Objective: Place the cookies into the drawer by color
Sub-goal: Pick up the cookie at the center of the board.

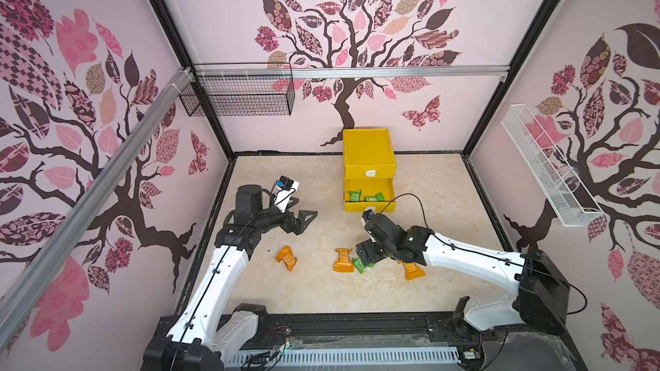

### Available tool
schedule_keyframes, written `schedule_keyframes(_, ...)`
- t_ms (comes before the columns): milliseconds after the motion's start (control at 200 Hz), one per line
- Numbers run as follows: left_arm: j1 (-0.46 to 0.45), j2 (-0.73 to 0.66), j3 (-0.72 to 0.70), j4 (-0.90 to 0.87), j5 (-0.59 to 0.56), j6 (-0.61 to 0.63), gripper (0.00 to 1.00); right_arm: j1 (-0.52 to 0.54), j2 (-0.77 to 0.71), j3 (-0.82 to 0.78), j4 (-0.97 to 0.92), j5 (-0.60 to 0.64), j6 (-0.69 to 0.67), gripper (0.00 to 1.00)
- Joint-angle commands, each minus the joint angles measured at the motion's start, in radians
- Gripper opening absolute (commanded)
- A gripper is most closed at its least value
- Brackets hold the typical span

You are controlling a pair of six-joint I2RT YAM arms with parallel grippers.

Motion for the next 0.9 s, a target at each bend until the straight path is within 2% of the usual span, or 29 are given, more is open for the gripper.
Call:
schedule_keyframes(0,0.006,-0.004,-0.002,0.012,0.016,-0.006,0.97,0.033,0.045,0.018,-0.011,-0.001,-0.026,0.95)
schedule_keyframes(240,0.011,-0.005,-0.004,0.012,0.015,-0.005,0.97,0.073,0.133,0.039,0.0,-0.021,-0.045,0.9)
schedule_keyframes(895,0.015,0.002,-0.003,0.008,0.013,-0.004,0.97,0.075,0.276,0.073,0.006,-0.006,-0.017,0.81)
